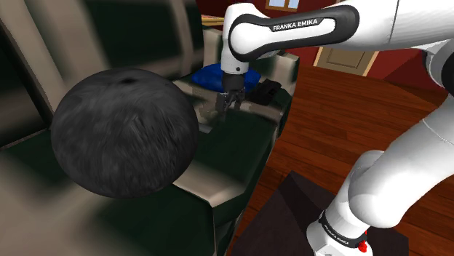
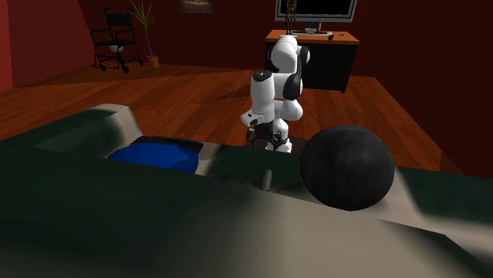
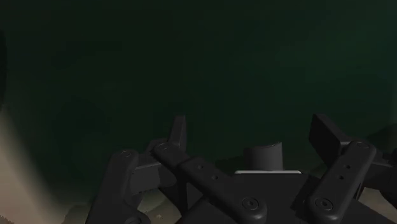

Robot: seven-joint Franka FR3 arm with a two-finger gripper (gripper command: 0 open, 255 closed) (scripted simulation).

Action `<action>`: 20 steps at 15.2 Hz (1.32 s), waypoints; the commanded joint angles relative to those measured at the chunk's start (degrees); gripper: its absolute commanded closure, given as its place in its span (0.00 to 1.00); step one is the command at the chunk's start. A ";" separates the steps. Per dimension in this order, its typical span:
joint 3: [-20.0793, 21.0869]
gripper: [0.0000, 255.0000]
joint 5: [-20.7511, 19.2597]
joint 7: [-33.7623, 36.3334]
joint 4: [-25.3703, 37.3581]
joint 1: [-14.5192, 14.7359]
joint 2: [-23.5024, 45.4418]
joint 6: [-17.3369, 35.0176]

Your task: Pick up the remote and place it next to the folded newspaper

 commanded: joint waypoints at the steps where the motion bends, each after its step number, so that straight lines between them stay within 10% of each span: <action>1: 0.42 0.00 -0.06 0.00 3.14 0.28 4.19 1.44; 10: 2.28 0.00 -1.35 1.18 22.26 2.13 22.47 2.21; 20: 2.39 0.00 -1.35 1.17 17.39 2.32 23.21 7.83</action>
